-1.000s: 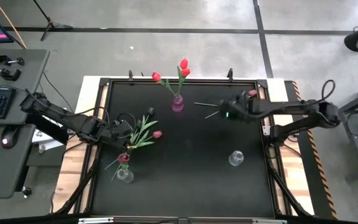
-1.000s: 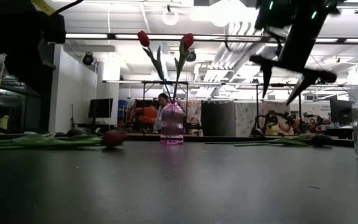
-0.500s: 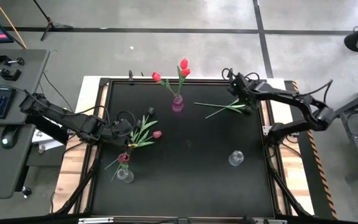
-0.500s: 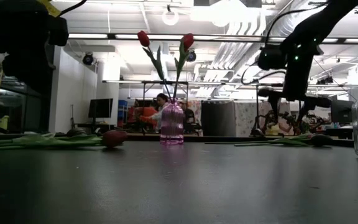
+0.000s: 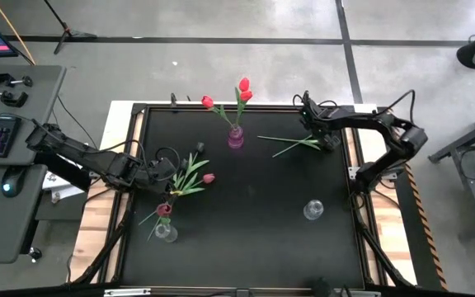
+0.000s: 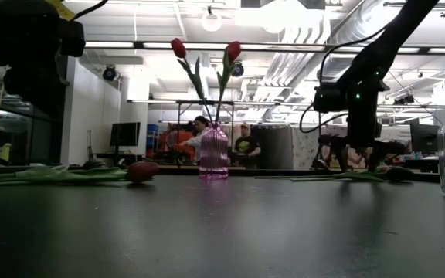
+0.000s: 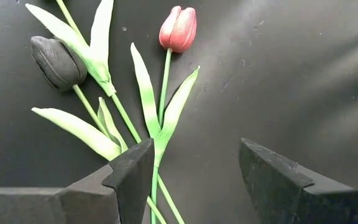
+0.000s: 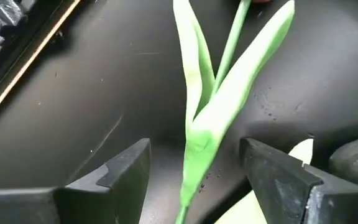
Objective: Sort flowers into vase by color
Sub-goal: Put the right red tulip into the left transparent vase
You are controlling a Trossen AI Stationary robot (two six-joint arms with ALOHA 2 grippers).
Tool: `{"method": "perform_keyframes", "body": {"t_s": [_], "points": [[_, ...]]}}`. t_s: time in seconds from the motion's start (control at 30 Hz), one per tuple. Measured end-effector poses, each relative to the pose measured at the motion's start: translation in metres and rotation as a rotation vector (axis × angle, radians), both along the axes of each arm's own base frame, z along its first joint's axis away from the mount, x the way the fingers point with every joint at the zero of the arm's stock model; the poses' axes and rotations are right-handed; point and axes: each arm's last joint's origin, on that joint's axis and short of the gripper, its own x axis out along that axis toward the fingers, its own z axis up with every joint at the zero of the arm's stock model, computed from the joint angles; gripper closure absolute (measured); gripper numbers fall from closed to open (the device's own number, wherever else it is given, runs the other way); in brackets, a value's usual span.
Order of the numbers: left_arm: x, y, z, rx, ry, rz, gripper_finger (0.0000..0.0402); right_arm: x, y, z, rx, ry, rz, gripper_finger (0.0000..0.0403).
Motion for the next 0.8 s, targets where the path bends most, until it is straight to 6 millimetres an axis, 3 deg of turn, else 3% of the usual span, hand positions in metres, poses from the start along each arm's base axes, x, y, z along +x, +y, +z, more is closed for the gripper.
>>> {"method": "perform_keyframes", "body": {"t_s": [0.1, 0.2, 0.43, 0.57, 0.8], "points": [[0.0, 0.0, 0.0, 0.007, 0.001, -0.011, 0.0184, 0.0, -0.001, -0.002, 0.0, 0.011, -0.019, 0.0172], [0.0, 0.0, 0.0, 0.014, 0.003, -0.021, 0.0184, -0.001, -0.001, -0.003, -0.004, 0.029, -0.025, 0.0212], [0.0, 0.0, 0.0, 0.016, 0.003, -0.022, 0.0184, -0.002, -0.001, -0.003, -0.006, 0.062, 0.018, 0.0386], [0.0, 0.0, 0.0, 0.017, 0.002, -0.022, 0.0184, 0.001, -0.004, 0.013, -0.077, 0.064, 0.065, 0.0385], [0.0, 0.001, 0.0, 0.072, -0.005, -0.03, 0.0184, 0.009, -0.012, 0.074, -0.316, 0.059, 0.192, 0.0399]]}}
